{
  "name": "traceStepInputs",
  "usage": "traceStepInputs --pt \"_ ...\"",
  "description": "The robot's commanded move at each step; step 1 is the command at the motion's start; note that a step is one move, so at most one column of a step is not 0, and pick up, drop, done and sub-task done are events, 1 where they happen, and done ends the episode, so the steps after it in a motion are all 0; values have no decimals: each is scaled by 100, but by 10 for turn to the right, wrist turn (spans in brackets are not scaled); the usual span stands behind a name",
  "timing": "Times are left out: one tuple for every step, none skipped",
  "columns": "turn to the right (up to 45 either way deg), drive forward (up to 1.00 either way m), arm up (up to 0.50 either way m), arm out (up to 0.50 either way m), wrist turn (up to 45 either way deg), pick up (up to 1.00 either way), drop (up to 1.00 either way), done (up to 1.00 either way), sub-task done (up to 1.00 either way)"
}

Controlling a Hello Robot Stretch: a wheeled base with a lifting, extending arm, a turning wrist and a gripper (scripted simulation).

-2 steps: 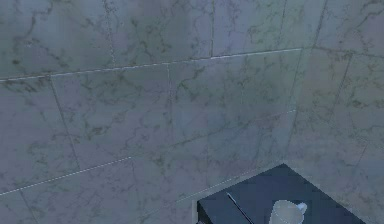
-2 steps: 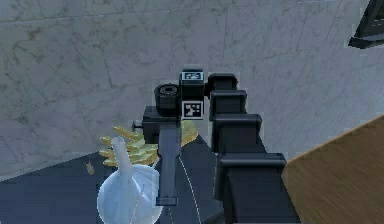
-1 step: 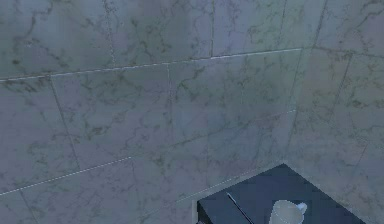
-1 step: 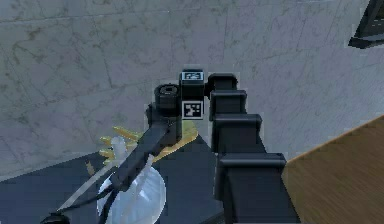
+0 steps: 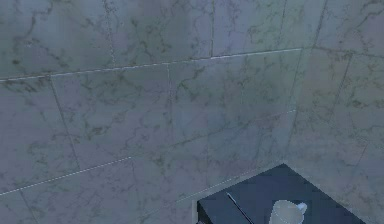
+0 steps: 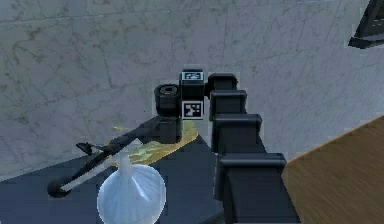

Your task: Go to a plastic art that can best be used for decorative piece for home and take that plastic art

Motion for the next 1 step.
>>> traceStepInputs --pt "0 0 0 0 450 0 0 0 0"
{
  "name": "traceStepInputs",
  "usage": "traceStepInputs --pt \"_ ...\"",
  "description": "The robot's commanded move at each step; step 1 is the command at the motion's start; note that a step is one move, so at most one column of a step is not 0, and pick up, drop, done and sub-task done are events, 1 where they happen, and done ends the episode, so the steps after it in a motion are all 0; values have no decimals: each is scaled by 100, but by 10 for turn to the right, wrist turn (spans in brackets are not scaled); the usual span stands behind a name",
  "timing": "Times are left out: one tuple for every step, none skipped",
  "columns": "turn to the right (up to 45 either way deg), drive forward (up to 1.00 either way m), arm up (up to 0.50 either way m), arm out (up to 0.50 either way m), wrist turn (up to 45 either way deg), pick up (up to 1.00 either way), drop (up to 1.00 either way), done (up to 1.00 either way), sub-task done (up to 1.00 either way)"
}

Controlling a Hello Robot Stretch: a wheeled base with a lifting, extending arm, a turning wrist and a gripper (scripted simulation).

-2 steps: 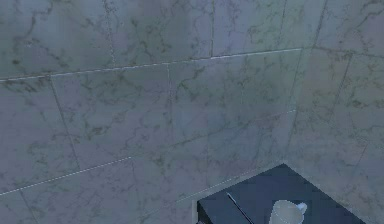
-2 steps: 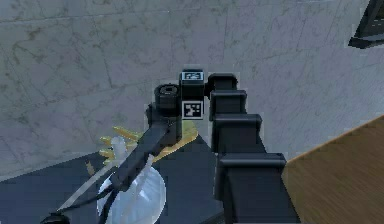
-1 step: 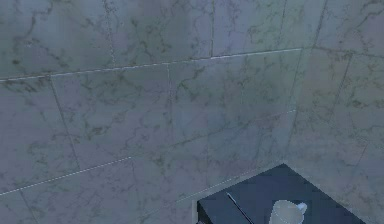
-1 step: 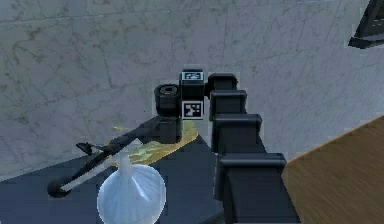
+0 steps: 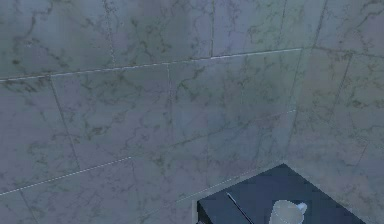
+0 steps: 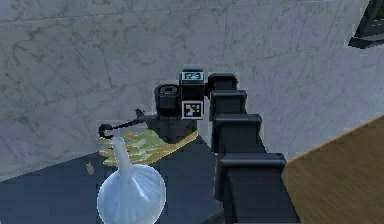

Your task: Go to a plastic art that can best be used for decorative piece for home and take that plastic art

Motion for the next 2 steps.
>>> traceStepInputs --pt "0 0 0 0 180 0 0 0 0" --pt "0 0 -16 0 0 0 0 0 0"
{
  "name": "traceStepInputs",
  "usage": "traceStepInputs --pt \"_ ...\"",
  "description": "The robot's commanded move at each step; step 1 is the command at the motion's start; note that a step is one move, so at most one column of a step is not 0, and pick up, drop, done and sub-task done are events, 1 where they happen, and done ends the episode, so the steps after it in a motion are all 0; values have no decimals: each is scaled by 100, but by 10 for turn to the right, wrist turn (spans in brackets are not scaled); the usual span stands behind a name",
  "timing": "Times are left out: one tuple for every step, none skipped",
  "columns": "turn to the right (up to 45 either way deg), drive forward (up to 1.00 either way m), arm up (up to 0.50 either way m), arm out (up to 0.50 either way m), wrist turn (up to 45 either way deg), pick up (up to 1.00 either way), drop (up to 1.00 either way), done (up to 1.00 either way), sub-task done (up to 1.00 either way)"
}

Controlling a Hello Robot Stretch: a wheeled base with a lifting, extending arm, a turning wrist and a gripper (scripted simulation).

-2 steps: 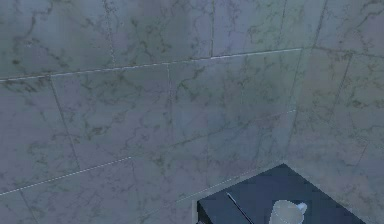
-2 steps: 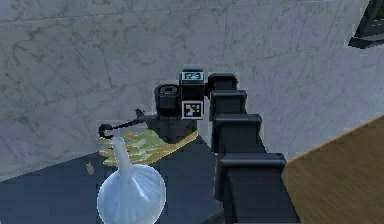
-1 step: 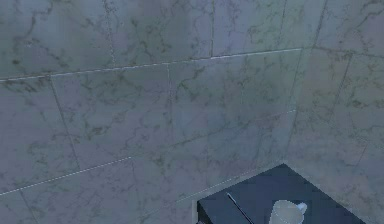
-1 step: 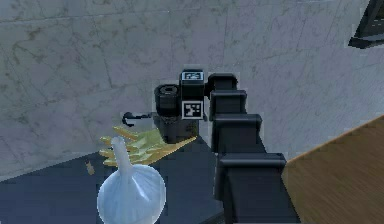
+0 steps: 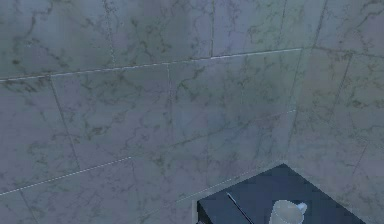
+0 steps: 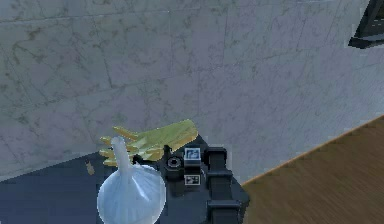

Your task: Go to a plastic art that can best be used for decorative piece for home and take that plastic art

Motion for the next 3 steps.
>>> traceStepInputs --pt "0 0 0 0 0 100 0 0 0" --pt "0 0 10 0 0 0 0 0 0" --pt "0 0 0 0 0 0 0 100 0"
